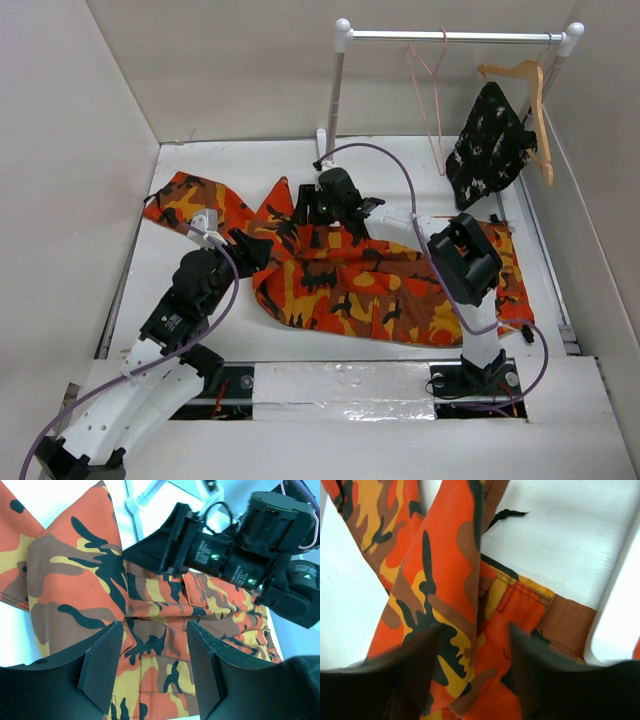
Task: Place the trousers on the hanger
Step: Flatten out the trousers at the center of the board.
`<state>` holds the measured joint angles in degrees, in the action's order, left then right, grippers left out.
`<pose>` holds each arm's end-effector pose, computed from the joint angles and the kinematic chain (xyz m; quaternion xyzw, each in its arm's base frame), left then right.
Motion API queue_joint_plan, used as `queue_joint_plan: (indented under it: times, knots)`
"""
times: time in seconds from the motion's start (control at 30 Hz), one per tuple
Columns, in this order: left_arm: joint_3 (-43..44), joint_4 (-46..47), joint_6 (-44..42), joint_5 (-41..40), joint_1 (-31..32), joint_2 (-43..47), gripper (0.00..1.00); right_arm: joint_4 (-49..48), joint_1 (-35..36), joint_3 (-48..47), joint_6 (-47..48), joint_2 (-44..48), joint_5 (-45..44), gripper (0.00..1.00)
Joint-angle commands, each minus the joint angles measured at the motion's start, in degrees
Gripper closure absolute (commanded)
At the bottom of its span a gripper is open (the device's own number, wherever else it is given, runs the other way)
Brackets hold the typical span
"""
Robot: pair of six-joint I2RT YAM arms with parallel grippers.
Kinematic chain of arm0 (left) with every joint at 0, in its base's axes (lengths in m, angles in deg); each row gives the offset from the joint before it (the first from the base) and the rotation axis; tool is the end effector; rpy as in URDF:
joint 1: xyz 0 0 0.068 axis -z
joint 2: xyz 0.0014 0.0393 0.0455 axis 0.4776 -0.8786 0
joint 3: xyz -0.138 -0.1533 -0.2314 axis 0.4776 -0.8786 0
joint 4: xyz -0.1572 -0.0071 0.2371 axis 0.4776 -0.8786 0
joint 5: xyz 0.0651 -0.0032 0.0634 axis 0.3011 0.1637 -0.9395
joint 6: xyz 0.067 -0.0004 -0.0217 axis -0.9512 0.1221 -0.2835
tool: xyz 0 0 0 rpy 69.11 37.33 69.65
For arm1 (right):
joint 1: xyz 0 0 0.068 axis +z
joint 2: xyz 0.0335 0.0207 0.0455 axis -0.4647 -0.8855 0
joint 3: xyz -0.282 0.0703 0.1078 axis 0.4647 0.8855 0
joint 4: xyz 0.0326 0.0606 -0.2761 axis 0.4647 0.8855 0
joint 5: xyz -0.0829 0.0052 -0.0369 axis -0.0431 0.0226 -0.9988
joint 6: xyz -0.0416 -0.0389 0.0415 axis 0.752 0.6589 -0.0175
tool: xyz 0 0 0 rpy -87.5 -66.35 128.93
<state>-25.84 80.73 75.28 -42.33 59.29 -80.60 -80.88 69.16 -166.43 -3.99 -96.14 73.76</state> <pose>0.1398 -0.0737 0.3232 -0.0821 0.7363 -0.3247 0.5879 0.3935 0.3543 0.2214 -0.1061 0.8660 0.3154 0.3733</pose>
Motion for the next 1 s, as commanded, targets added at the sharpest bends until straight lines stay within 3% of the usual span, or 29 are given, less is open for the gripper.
queue_joint_plan:
  times: [0.0, 0.1, 0.23, 0.27, 0.3, 0.4, 0.53, 0.67, 0.7, 0.77, 0.8, 0.97]
  knots:
    - [-0.1, 3.5, 0.0, 1.0, 0.2, 0.0, 0.49, -2.5, 3.3, -2.9, 0.4, -2.0, 0.5, 0.50]
    - [-0.6, 3.7, 0.2, 0.6, 0.2, 0.5, 0.49, -3.6, 4.1, -5.5, 0.2, -2.8, 2.9, 0.54]
    - [0.3, 1.9, 0.1, 0.2, 0.2, 1.3, 0.49, -2.0, 5.5, -9.8, -0.7, -4.9, 4.7, 0.44]
    - [-0.1, 2.3, 0.2, 0.0, 0.2, 1.8, 0.49, -1.8, 5.5, -10.3, -0.5, -5.3, 4.5, 0.50]
    - [-0.3, 2.3, 0.5, -0.2, 0.2, 2.2, 0.49, -1.4, 6.2, -10.9, -0.3, -5.7, 3.6, 0.73]
    - [0.6, 1.1, 0.5, -0.8, 0.2, 2.6, 0.49, 1.4, 8.7, -14.6, 1.1, -7.0, -0.9, 0.99]
    - [1.3, 0.2, 1.1, -1.9, 0.2, 4.8, 0.49, 13.3, 14.9, -25.8, 5.8, -11.9, -9.2, 0.99]
    - [4.9, -5.7, 2.7, -11.1, 0.2, 8.5, 0.49, 19.7, 19.0, -40.6, 5.9, -20.0, -9.0, 0.82]
    - [5.4, -6.4, 2.9, -12.4, 0.2, 9.6, 0.49, 19.0, 19.7, -40.7, 5.1, -20.6, -7.1, 0.68]
    - [6.2, -7.9, 3.3, -15.4, 0.2, 12.7, 0.48, 13.6, 19.7, -38.2, 2.5, -19.5, -1.0, 0.54]
    - [6.5, -8.4, 3.2, -16.0, 0.2, 13.2, 0.48, 11.8, 19.7, -35.1, 2.1, -18.6, 0.3, 0.42]
    - [10.0, -13.9, 2.2, -17.0, 0.2, 9.3, 0.47, 7.7, 15.1, -28.5, 2.2, -11.2, 3.0, 0.21]
